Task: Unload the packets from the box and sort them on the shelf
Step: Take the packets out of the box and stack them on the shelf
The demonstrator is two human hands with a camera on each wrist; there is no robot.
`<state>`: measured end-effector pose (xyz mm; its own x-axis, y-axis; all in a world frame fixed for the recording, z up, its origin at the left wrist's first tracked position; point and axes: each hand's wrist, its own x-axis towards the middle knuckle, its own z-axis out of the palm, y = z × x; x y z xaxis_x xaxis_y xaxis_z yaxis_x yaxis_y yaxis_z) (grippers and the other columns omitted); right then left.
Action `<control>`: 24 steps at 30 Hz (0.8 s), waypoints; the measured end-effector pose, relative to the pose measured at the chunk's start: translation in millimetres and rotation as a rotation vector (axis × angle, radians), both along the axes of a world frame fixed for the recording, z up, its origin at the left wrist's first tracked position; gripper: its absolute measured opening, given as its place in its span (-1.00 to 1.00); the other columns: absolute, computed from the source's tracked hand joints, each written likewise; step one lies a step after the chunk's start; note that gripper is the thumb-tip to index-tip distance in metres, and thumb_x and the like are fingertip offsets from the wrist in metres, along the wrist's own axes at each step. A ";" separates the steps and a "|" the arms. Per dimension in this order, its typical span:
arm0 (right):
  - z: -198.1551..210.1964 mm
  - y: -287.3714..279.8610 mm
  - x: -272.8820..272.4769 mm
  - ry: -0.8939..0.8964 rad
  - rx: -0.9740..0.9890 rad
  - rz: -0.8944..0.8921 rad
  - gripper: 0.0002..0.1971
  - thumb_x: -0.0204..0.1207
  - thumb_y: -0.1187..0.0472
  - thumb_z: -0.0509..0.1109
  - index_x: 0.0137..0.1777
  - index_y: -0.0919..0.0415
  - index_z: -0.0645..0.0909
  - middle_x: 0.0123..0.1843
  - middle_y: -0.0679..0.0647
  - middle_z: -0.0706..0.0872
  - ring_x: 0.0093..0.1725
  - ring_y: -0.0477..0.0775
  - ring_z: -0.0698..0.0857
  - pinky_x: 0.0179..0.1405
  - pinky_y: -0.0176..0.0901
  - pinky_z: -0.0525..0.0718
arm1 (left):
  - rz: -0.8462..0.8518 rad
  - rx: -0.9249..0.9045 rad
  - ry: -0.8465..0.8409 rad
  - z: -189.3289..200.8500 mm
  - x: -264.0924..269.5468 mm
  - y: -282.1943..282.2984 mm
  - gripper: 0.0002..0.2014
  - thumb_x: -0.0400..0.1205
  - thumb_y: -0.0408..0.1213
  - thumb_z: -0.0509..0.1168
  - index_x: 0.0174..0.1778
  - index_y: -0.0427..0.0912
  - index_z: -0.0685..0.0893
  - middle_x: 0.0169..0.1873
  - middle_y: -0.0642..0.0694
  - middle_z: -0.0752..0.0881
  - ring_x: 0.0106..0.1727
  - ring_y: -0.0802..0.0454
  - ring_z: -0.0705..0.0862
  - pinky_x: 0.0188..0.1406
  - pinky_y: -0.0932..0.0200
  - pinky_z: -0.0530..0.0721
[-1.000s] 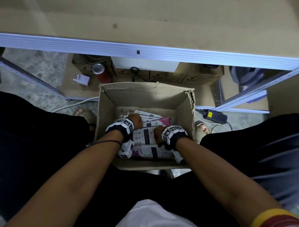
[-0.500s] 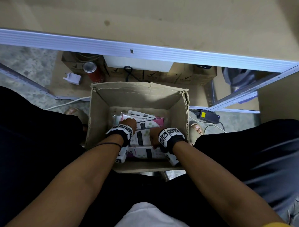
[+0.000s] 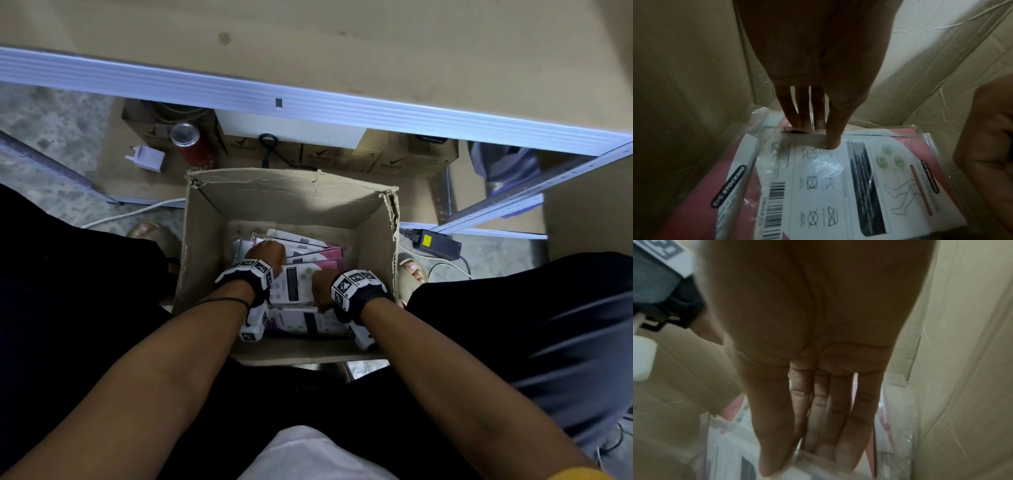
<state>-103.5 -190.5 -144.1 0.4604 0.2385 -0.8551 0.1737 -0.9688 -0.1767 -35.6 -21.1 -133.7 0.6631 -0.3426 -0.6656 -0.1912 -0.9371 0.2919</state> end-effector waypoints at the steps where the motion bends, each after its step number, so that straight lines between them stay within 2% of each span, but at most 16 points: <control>1: 0.1 0.8 0.1 0.000 0.002 0.002 -0.34 0.35 0.07 0.63 0.44 0.24 0.57 0.45 0.23 0.62 0.36 0.29 0.65 0.23 0.20 0.71 | -0.001 -0.002 0.003 0.0 -0.3 1.3 -0.79 0.61 -0.40 0.38 0.14 -0.17 0.79 0.30 -0.18 0.71 0.34 -0.16 0.66 0.35 -0.08 0.62; 6: 1.7 2.6 1.2 0.009 -0.009 0.013 -0.32 0.35 0.05 0.64 0.45 0.26 0.56 0.46 0.23 0.61 0.37 0.29 0.64 0.24 0.20 0.71 | 0.023 -0.050 0.017 4.4 1.0 5.1 -0.82 0.57 -0.38 0.42 0.04 -0.07 0.76 0.23 -0.11 0.74 0.30 -0.13 0.66 0.33 -0.02 0.63; 13: 11.6 3.5 3.4 0.051 -0.027 -0.020 -0.38 0.37 0.09 0.63 0.42 0.24 0.59 0.44 0.21 0.63 0.34 0.29 0.66 0.17 0.23 0.74 | 0.104 -0.088 0.027 12.5 -0.2 7.1 -0.84 0.54 -0.42 0.45 -0.04 -0.08 0.75 0.09 -0.12 0.80 0.15 -0.12 0.75 0.21 -0.01 0.71; 16: 15.6 2.5 4.4 0.047 0.008 -0.050 -0.40 0.41 0.14 0.60 0.44 0.25 0.57 0.45 0.21 0.62 0.38 0.27 0.64 0.23 0.19 0.72 | 0.150 -0.123 0.029 18.2 1.0 6.2 -0.79 0.51 -0.42 0.51 -0.01 -0.09 0.73 0.07 -0.16 0.80 0.14 -0.13 0.75 0.22 -0.03 0.70; 18: 20.8 2.8 6.3 -0.003 0.049 -0.058 -0.48 0.40 0.17 0.59 0.37 0.25 0.63 0.38 0.21 0.68 0.33 0.24 0.68 0.25 0.11 0.71 | 0.172 -0.156 0.035 25.0 4.2 5.0 -0.75 0.48 -0.42 0.54 0.02 -0.08 0.74 0.03 -0.17 0.82 0.12 -0.13 0.77 0.23 -0.03 0.70; 21: 33.3 5.7 11.4 -0.079 0.075 -0.040 -0.72 0.39 0.22 0.56 0.10 0.23 0.74 0.15 0.22 0.78 0.09 0.23 0.77 0.09 0.03 0.77 | 0.126 -0.181 0.058 38.5 11.4 2.6 -0.79 0.46 -0.44 0.56 -0.03 -0.13 0.84 -0.03 -0.18 0.86 0.07 -0.11 0.81 0.21 -0.01 0.74; 24: 47.3 11.7 16.2 -0.108 0.072 -0.012 -0.76 0.39 0.30 0.54 0.06 0.32 0.75 0.10 0.30 0.77 0.04 0.28 0.77 0.06 0.04 0.78 | 0.091 -0.225 0.067 53.5 17.5 0.2 -0.84 0.45 -0.48 0.55 -0.18 -0.12 0.87 -0.12 -0.16 0.88 -0.01 -0.07 0.84 0.15 0.02 0.77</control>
<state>-87.3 -178.8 -96.8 0.5520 0.2912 -0.7814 0.1841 -0.9565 -0.2263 -18.2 -20.8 -80.2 0.6545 -0.4284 -0.6230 -0.0825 -0.8595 0.5044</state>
